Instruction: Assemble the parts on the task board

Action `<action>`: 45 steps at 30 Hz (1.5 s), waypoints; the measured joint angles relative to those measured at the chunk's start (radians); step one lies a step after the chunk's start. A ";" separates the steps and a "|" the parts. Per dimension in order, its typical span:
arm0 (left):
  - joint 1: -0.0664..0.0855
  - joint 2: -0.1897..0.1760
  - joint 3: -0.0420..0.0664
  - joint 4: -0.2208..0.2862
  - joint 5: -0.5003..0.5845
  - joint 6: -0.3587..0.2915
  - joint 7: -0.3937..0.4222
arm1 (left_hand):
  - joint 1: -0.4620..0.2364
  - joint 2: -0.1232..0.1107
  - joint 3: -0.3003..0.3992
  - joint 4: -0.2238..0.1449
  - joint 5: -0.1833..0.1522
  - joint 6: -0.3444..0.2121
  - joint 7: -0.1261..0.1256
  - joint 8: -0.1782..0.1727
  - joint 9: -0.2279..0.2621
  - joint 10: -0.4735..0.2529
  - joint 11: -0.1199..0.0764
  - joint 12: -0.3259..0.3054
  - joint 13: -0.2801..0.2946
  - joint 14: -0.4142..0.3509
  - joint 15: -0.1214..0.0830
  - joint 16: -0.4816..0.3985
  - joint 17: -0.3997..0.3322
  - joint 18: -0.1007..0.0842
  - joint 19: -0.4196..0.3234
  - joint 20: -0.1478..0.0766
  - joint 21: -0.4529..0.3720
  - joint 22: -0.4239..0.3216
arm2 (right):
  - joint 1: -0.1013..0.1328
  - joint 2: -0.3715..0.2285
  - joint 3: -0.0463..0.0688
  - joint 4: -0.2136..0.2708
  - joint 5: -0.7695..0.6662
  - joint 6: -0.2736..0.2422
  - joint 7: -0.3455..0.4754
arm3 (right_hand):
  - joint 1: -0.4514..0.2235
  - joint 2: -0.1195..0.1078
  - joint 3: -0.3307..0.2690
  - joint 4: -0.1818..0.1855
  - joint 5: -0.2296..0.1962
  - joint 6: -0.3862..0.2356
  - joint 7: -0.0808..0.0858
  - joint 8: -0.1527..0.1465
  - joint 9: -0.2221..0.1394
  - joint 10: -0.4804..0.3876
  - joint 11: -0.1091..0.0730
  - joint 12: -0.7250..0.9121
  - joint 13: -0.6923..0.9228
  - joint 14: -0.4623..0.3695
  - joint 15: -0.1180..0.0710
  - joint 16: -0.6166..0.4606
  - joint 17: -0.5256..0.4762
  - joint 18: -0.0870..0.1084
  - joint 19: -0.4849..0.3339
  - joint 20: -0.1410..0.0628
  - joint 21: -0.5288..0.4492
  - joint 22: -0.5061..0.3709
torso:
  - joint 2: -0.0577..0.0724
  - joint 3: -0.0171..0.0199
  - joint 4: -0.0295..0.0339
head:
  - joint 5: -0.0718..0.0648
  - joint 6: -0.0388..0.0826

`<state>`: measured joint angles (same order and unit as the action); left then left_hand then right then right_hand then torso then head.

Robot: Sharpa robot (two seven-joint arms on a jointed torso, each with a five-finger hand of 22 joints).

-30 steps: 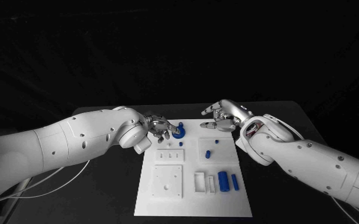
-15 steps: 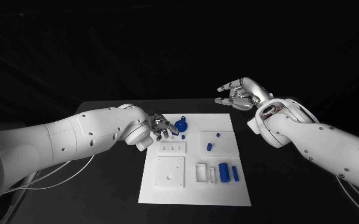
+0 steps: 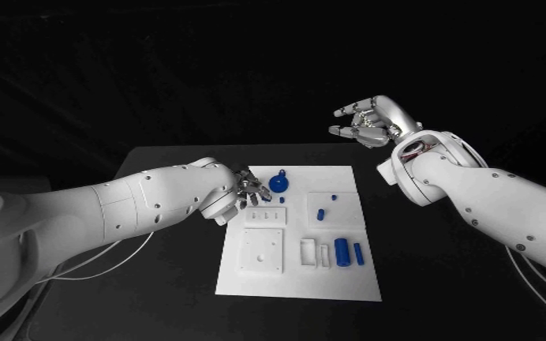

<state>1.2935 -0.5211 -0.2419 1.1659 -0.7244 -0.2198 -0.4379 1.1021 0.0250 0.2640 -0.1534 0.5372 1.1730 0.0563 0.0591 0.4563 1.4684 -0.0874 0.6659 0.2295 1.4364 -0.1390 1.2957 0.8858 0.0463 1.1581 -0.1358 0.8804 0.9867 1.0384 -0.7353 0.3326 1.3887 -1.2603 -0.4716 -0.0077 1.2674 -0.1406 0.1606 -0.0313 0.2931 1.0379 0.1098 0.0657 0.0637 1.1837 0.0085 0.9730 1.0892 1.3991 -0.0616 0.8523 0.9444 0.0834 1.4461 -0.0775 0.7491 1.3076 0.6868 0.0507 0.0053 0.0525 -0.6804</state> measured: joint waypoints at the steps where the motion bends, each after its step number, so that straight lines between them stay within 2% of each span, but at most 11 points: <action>1: -0.003 0.001 0.000 -0.002 -0.004 -0.003 -0.001 | 0.000 0.002 0.000 0.000 0.000 0.000 0.000 0.000 0.000 0.000 0.000 0.000 0.000 0.000 0.000 0.001 0.000 0.000 0.000 0.000 0.000 0.001 | 0.002 0.003 0.000 -0.005 0.004 -0.001 0.002 | 0.005 0.005 -0.002 -0.008 0.001 0.000 0.000 0.000 0.000 -0.029 0.000 -0.062 -0.057 -0.015 0.003 -0.025 -0.026 0.005 -0.022 0.002 -0.090 0.000 | -0.001 0.0003 -0.0002 | 0.001 -0.003; 3: -0.012 0.005 0.000 -0.008 -0.010 -0.012 -0.003 | -0.001 0.003 0.000 0.000 0.000 0.000 0.000 0.002 0.000 0.000 0.000 0.006 -0.005 0.000 0.000 0.001 0.000 0.000 0.005 0.005 -0.010 0.012 | 0.006 0.009 0.000 -0.020 0.017 -0.004 0.008 | 0.012 0.012 0.001 -0.025 0.006 0.000 0.000 0.000 -0.001 -0.058 0.002 -0.128 -0.123 -0.043 0.007 -0.063 -0.064 0.010 -0.061 0.006 -0.277 -0.016 | -0.004 0.0014 -0.0009 | 0.002 -0.008; 4: -0.016 0.006 0.000 -0.010 -0.012 -0.017 -0.003 | -0.001 0.003 0.000 0.000 0.000 0.000 0.000 0.004 0.000 0.000 0.000 0.008 -0.006 0.000 0.000 0.001 0.000 0.009 0.005 0.005 -0.015 0.018 | 0.008 0.012 0.000 -0.026 0.024 -0.006 0.011 | 0.012 0.017 0.003 -0.035 0.010 0.000 0.000 0.000 -0.001 -0.066 0.003 -0.155 -0.158 -0.057 0.010 -0.086 -0.093 0.010 -0.080 0.010 -0.380 -0.049 | -0.006 0.0019 -0.0012 | 0.002 -0.009; 8: -0.028 0.009 0.000 -0.015 -0.016 -0.034 -0.005 | -0.001 0.003 0.000 0.000 0.003 0.000 0.000 0.004 0.000 0.000 0.000 0.008 -0.010 0.000 0.000 0.001 -0.002 0.016 0.013 0.005 -0.028 0.037 | 0.018 0.025 0.000 -0.057 0.076 -0.017 0.029 | 0.013 0.034 0.021 -0.069 0.008 -0.004 0.004 0.000 -0.001 -0.069 0.012 -0.294 -0.341 -0.127 0.025 -0.183 -0.217 0.012 -0.128 0.025 -0.548 -0.160 | -0.010 0.0033 -0.0011 | 0.004 -0.017; 11: -0.034 0.010 0.000 -0.017 -0.016 -0.046 -0.007 | -0.001 0.003 -0.001 0.000 0.005 0.000 0.000 0.004 0.000 0.000 0.000 0.008 -0.011 0.000 0.000 0.001 -0.003 0.016 0.015 0.007 -0.039 0.050 | 0.024 0.034 0.000 -0.079 0.132 -0.027 0.048 | 0.023 0.044 0.062 -0.097 0.005 -0.007 0.016 -0.003 -0.002 -0.041 0.030 -0.521 -0.597 -0.195 0.060 -0.351 -0.368 0.014 -0.210 0.057 -0.665 -0.296 | -0.012 0.0037 -0.0004 | 0.004 -0.021; 14: -0.039 0.011 0.000 -0.020 -0.016 -0.055 -0.010 | -0.001 0.003 -0.002 0.000 0.005 0.000 0.000 0.004 0.000 0.000 0.000 0.008 -0.014 0.000 0.000 0.001 -0.006 0.016 0.023 0.005 -0.058 0.077 | 0.029 0.043 0.000 -0.098 0.199 -0.039 0.077 | 0.020 0.047 0.127 -0.123 0.001 -0.004 0.028 -0.007 -0.002 0.017 0.058 -0.756 -0.909 -0.182 0.102 -0.580 -0.574 0.017 -0.286 0.103 -0.686 -0.523 | -0.012 0.0038 0.0002 | 0.004 -0.022; 18: -0.045 0.014 0.000 -0.026 -0.014 -0.058 -0.014 | -0.001 0.003 -0.002 0.000 0.004 0.000 0.000 0.004 0.000 -0.002 -0.002 0.014 -0.014 0.000 0.000 0.001 -0.008 0.016 0.032 0.004 -0.085 0.106 | 0.033 0.053 0.000 -0.118 0.284 -0.052 0.118 | 0.001 0.040 0.154 -0.129 0.013 -0.014 0.039 -0.007 -0.002 -0.001 0.085 -0.852 -1.023 -0.181 0.132 -0.712 -0.697 0.018 -0.334 0.132 -0.686 -0.698 | -0.012 0.0035 -0.0001 | 0.005 -0.023; 20: -0.048 0.018 0.000 -0.030 -0.013 -0.058 -0.018 | -0.003 0.005 -0.002 0.000 -0.004 0.000 0.000 0.004 0.000 -0.002 -0.002 0.014 -0.014 0.000 0.000 0.001 -0.008 0.016 0.032 0.003 -0.090 0.113 | 0.034 0.058 0.000 -0.125 0.321 -0.056 0.136 | -0.001 0.038 0.158 -0.130 0.013 -0.014 0.039 -0.007 -0.002 0.003 0.088 -0.873 -1.028 -0.166 0.139 -0.747 -0.737 0.018 -0.333 0.136 -0.686 -0.768 | -0.012 0.0033 -0.0010 | 0.005 -0.025; 26: -0.056 0.025 0.000 -0.036 -0.011 -0.054 -0.025 | -0.005 0.007 -0.006 -0.003 -0.004 0.000 0.000 0.003 0.001 -0.002 -0.002 0.014 -0.014 0.000 0.000 0.001 -0.008 0.016 0.046 0.007 -0.132 0.161 | 0.036 0.067 0.000 -0.133 0.385 -0.059 0.173 | -0.005 0.042 0.158 -0.130 0.018 -0.014 0.039 -0.007 -0.002 0.008 0.094 -0.898 -1.029 -0.134 0.138 -0.782 -0.826 0.017 -0.291 0.140 -0.685 -0.968 | -0.011 0.0033 -0.0025 | 0.003 -0.027; 32: -0.065 0.031 0.000 -0.038 -0.021 -0.045 -0.029 | -0.005 0.007 -0.008 -0.003 -0.027 0.000 0.000 0.002 0.001 -0.002 -0.002 0.014 -0.015 0.000 0.000 0.001 -0.008 0.016 0.050 0.003 -0.143 0.179 | 0.037 0.070 0.000 -0.134 0.410 -0.063 0.192 | -0.014 0.042 0.158 -0.130 0.040 -0.014 0.039 -0.007 -0.002 0.008 0.094 -0.898 -1.029 -0.129 0.137 -0.782 -0.862 0.017 -0.272 0.139 -0.674 -1.083 | -0.010 0.0027 -0.0020 | 0.000 -0.030; 45: -0.073 0.039 0.000 -0.044 -0.070 -0.027 -0.034 | 0.003 0.023 -0.020 0.003 -0.054 0.000 0.000 0.004 0.004 -0.002 -0.002 0.014 -0.019 0.000 0.000 0.005 -0.006 0.016 0.066 0.009 -0.182 0.224 | 0.038 0.076 0.000 -0.135 0.432 -0.072 0.209 | -0.014 0.043 0.153 -0.134 0.049 -0.014 0.039 -0.007 -0.002 0.008 0.094 -0.898 -1.029 -0.129 0.137 -0.781 -0.868 0.017 -0.265 0.138 -0.650 -1.173 | -0.009 0.0028 -0.0025 | -0.004 -0.035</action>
<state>1.2206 -0.4821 -0.2419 1.1223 -0.7940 -0.2464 -0.4719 1.1053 0.0476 0.2445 -0.1503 0.4829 1.1730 0.0563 0.0629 0.4607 1.4667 -0.0890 0.6804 0.2109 1.4362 -0.1388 1.3011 0.8793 0.0619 1.2241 -0.1271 0.6983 1.2105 1.0760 -0.6591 0.3326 1.2541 -0.8283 -0.5437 0.2014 1.2532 -0.0975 0.3135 -0.1658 0.3421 1.0243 0.1485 0.0588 0.0617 1.1918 0.1020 0.0754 0.0605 1.2705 0.0753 0.0708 0.0762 0.1003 1.1810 0.0610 0.0994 0.1342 0.6779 0.0535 0.0028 0.0481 -0.7150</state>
